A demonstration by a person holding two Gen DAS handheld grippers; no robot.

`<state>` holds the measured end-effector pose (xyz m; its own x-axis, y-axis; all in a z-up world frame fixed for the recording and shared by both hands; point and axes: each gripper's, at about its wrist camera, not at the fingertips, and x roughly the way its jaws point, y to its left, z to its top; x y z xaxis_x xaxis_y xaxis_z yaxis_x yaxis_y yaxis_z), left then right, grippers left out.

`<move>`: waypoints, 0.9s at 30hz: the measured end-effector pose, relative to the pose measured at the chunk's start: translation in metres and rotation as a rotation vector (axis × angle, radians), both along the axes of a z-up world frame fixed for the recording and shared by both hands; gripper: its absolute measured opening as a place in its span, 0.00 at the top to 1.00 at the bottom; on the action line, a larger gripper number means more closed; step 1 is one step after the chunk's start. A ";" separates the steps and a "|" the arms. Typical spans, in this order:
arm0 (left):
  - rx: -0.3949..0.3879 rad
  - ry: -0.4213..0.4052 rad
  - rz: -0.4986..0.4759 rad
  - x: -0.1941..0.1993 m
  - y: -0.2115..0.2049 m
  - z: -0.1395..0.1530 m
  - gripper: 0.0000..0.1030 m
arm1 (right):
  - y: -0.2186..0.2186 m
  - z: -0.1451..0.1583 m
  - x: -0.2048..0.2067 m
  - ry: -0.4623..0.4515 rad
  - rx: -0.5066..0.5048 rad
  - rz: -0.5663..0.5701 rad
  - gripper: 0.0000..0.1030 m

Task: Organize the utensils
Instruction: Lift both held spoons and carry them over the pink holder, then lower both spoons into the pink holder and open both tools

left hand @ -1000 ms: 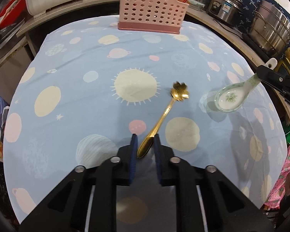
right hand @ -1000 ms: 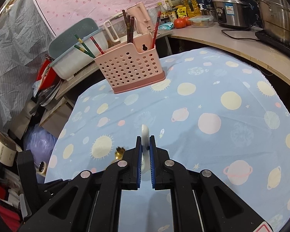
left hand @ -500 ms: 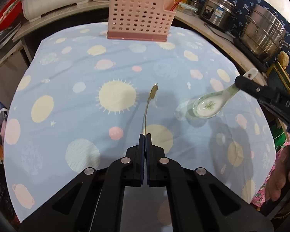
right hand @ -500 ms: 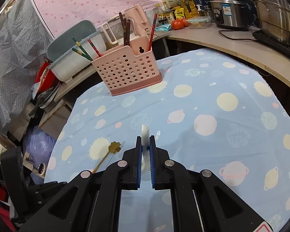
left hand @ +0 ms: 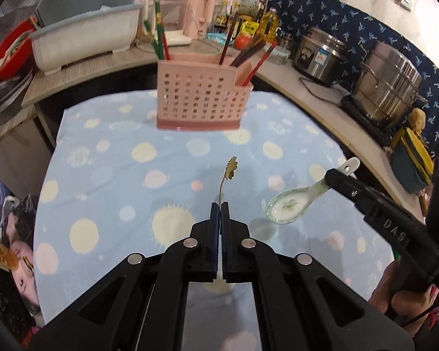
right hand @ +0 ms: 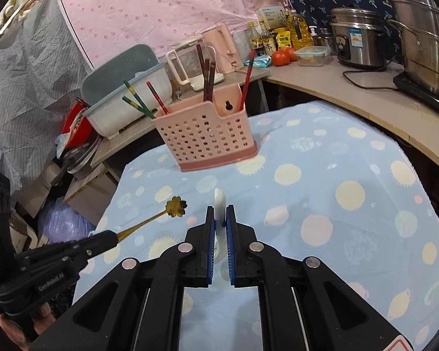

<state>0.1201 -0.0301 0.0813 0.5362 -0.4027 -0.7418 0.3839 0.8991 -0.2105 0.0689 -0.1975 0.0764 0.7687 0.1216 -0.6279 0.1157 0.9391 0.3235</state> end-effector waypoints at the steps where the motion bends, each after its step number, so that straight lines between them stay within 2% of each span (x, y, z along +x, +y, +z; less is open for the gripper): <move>1: -0.003 -0.015 0.000 0.005 -0.001 0.008 0.99 | -0.002 0.005 0.004 -0.009 0.003 0.002 0.93; 8: 0.011 -0.116 0.027 0.051 -0.009 0.062 0.99 | -0.013 0.063 0.054 -0.110 -0.048 0.005 0.93; 15: 0.090 -0.130 0.073 0.115 -0.013 0.089 0.99 | -0.013 0.109 0.127 -0.165 -0.108 0.007 0.93; 20: 0.161 -0.113 0.087 0.153 -0.017 0.091 0.99 | -0.001 0.112 0.173 -0.161 -0.150 0.015 0.93; 23: 0.206 -0.091 0.077 0.169 -0.022 0.083 0.99 | 0.006 0.104 0.197 -0.147 -0.193 0.013 0.93; 27: 0.243 -0.063 0.065 0.181 -0.029 0.070 0.99 | 0.011 0.086 0.221 -0.110 -0.198 0.019 0.93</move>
<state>0.3014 -0.0590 0.1512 0.6033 -0.1796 -0.7770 0.3289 0.9436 0.0373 0.2902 -0.1870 0.1626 0.8328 0.0195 -0.5533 0.0717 0.9872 0.1428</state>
